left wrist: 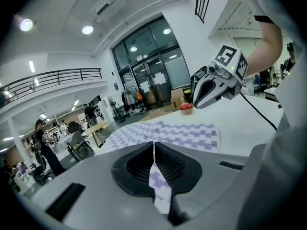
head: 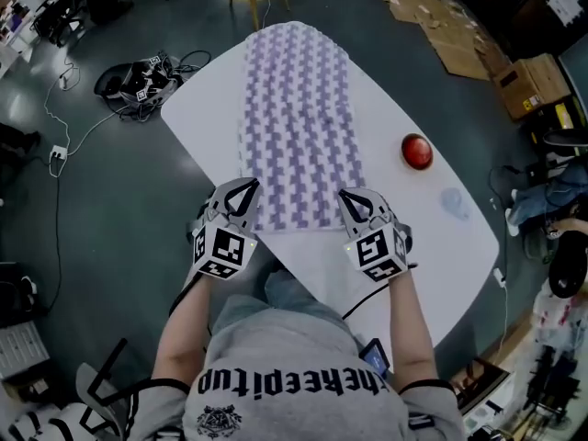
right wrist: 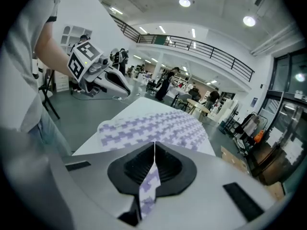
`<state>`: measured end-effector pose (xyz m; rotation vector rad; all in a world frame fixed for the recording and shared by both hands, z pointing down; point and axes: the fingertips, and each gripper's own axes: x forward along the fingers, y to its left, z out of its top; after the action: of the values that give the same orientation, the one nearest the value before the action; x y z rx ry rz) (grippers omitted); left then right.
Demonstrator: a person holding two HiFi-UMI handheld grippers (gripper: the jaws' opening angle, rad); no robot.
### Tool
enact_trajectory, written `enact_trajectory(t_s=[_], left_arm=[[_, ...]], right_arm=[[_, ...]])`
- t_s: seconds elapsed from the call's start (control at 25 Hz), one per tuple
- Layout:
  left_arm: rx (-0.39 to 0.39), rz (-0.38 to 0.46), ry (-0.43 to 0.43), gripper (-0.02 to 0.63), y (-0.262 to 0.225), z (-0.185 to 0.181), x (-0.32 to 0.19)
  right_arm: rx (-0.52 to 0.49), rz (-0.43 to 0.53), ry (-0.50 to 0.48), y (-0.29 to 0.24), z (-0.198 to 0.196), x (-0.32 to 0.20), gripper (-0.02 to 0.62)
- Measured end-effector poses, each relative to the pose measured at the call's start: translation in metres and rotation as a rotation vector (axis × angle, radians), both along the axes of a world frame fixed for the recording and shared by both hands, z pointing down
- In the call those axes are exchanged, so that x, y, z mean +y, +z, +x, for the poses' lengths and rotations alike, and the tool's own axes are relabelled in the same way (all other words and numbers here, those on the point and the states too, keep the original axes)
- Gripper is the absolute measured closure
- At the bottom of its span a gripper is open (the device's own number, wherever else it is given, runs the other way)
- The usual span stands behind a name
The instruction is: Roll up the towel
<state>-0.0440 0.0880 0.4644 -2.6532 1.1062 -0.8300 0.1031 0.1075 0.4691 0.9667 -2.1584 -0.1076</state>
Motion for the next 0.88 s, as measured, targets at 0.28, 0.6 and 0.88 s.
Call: enact_trajectory(t_s=[0.28, 0.6, 0.88], left_arm=[[-0.188, -0.109, 0.154, 0.612, 0.063, 0.006, 0.036], [-0.356, -0.257, 0.313, 0.48, 0.126, 0.003, 0.059], [-0.454, -0.362, 0.347, 0.432, 0.162, -0.015, 0.073]], right_arm=[[0.093, -0.126, -0.077, 0.058, 0.004, 0.028, 0.589], [0.206, -0.249, -0.175, 0.114, 0.017, 0.036, 0.527], [0.305, -0.358, -0.242, 0.153, 0.036, 0.051, 0.479]])
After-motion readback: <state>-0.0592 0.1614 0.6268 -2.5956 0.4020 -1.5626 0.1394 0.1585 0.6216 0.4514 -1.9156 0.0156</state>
